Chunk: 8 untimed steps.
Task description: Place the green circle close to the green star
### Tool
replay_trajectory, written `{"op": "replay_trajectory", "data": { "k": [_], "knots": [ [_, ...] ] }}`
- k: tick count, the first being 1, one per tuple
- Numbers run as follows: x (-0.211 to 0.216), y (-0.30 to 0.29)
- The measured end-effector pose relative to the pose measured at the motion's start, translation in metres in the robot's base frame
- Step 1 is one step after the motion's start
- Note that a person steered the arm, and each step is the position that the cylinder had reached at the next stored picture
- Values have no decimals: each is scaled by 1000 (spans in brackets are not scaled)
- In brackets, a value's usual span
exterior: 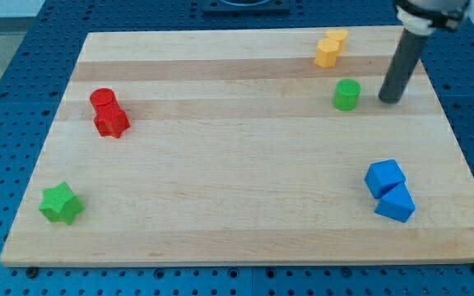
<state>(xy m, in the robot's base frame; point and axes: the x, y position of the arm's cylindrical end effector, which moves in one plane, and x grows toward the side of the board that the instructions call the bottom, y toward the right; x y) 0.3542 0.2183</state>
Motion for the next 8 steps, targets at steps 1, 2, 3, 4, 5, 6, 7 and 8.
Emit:
{"op": "replay_trajectory", "data": {
  "k": [1,2,3,4,5,6,7,8],
  "knots": [
    [-11,-69],
    [35,-138],
    [55,-165],
    [19,-137],
    [12,-77],
    [51,-66],
    [82,-144],
    [96,-210]
  ]
}}
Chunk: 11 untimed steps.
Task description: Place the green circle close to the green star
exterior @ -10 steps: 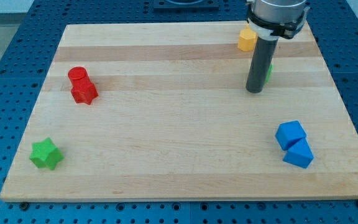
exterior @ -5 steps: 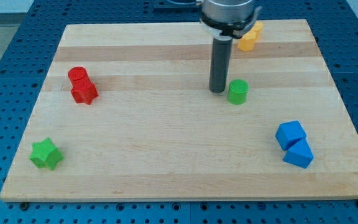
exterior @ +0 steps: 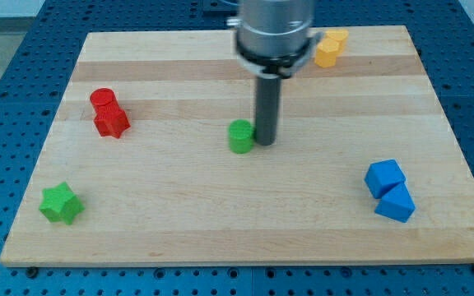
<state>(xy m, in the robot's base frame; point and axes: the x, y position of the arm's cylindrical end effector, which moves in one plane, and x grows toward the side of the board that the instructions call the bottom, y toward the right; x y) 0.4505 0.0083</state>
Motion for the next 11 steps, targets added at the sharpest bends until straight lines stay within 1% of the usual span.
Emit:
{"op": "replay_trajectory", "data": {
  "k": [1,2,3,4,5,6,7,8,9,10,11],
  "knots": [
    [-21,22],
    [-25,6],
    [15,-45],
    [35,-68],
    [18,-55],
    [33,-82],
    [67,-123],
    [67,-109],
    [60,-53],
    [70,-74],
    [84,-126]
  ]
}}
